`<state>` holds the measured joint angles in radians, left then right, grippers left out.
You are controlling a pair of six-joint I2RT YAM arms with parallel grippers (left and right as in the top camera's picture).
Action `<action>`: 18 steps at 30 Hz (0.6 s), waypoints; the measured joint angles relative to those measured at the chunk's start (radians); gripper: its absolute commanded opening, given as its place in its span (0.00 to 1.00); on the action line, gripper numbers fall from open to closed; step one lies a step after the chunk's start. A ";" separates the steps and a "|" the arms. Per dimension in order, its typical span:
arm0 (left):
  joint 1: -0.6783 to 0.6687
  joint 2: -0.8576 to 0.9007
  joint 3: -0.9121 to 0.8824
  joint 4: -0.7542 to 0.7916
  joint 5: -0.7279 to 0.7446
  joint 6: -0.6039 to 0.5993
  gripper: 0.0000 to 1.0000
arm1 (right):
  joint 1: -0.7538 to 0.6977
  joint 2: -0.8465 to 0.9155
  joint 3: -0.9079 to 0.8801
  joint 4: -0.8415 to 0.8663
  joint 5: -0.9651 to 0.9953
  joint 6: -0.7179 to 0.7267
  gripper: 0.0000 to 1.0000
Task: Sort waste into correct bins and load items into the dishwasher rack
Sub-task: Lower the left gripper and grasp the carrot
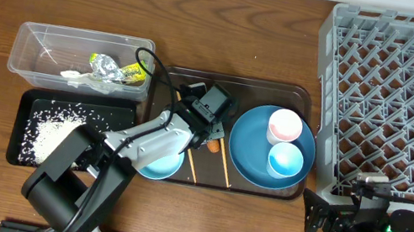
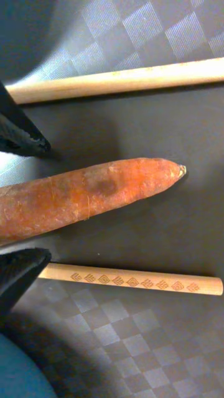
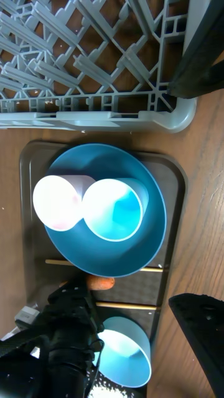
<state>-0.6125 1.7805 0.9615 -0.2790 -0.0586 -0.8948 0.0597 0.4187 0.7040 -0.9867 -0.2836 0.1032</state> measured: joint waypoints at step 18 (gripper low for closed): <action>0.000 -0.105 0.000 -0.001 -0.001 -0.002 0.24 | 0.000 0.000 0.000 0.000 0.000 0.000 0.99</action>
<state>-0.6125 1.6756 0.9615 -0.2802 -0.0593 -0.8970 0.0597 0.4187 0.7040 -0.9867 -0.2836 0.1032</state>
